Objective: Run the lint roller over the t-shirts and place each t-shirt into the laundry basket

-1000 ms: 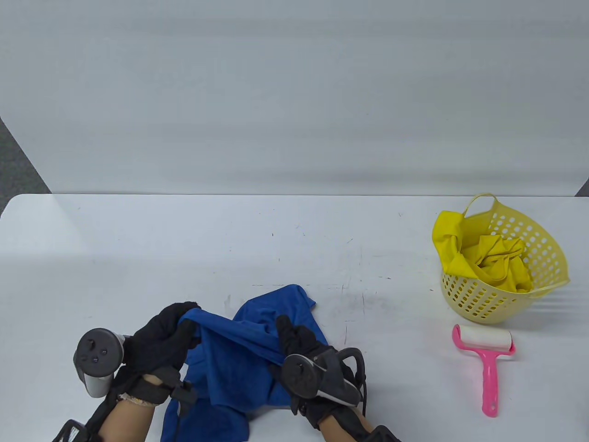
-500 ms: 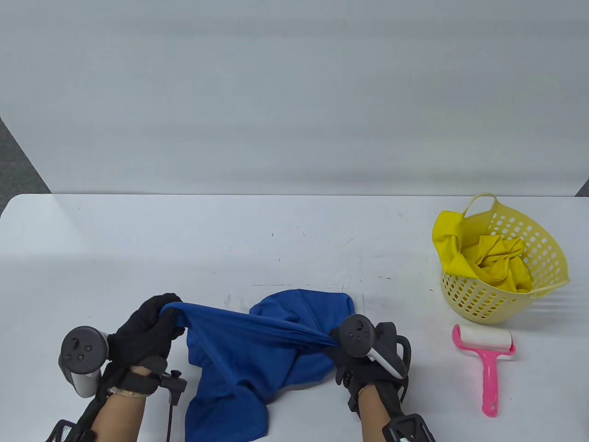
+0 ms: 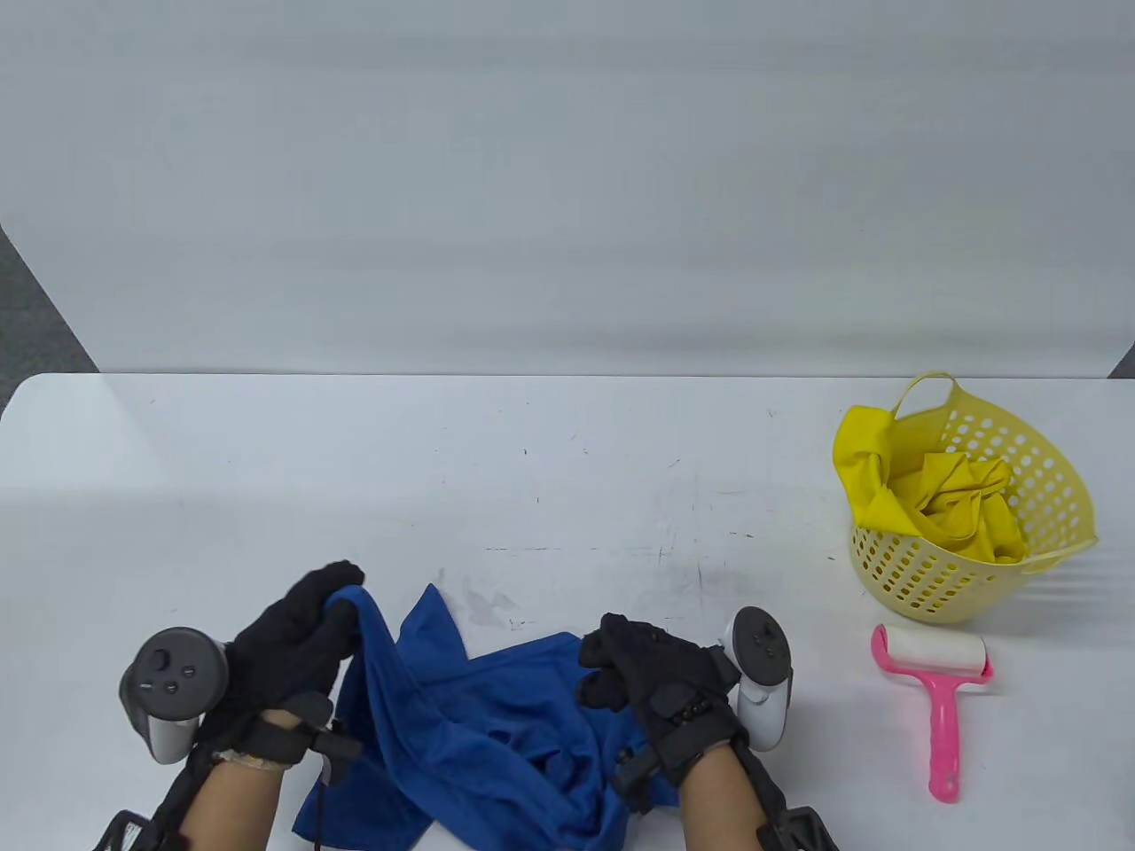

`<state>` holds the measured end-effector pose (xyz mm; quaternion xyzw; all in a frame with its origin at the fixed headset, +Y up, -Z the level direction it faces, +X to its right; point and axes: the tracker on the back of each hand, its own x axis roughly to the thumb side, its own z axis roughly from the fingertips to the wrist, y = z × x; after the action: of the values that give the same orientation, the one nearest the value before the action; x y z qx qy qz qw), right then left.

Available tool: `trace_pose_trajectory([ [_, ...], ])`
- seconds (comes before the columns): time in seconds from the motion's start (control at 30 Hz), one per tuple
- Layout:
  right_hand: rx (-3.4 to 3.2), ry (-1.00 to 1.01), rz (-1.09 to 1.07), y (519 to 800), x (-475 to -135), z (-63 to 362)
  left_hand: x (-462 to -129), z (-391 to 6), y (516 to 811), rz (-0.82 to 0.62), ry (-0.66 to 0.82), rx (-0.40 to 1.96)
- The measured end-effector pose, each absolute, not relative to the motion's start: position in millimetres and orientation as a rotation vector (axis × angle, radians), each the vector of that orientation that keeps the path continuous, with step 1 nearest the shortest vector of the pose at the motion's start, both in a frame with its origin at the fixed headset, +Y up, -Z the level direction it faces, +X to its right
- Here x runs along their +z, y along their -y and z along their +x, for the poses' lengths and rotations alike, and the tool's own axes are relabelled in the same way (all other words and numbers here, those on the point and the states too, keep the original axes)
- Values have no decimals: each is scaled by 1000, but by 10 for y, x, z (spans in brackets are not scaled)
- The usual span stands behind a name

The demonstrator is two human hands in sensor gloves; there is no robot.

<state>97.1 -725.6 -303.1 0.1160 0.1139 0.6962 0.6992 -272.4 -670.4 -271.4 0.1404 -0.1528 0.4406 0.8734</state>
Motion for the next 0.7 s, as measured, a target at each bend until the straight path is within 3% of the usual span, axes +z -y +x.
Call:
trace_pose_trajectory([
  [0.13,2322,-350,467,7135,-2918,810,-2662,-2448,6693,271,366,614],
  [0.17,2546,-517,601,7176,-2876,732,-2671,-2390,6717,224,384,530],
  [0.23,2796,-772,657,7317,-2842,619,-2710,-2278,6800,116,472,383],
  [0.33,2728,-887,665,7548,-2864,500,-2726,-2136,6947,16,506,213],
  [0.4,2826,-853,628,7644,-2893,424,-2715,-2054,7008,-13,550,148],
  [0.5,2952,-340,694,7530,-2971,324,-2684,-1919,7072,-51,622,125],
  [0.53,2938,-271,678,7511,-2980,320,-2676,-1891,7083,-55,634,121],
  [0.7,2274,-368,302,7532,-3025,521,-2613,-1702,7170,-85,681,32],
])
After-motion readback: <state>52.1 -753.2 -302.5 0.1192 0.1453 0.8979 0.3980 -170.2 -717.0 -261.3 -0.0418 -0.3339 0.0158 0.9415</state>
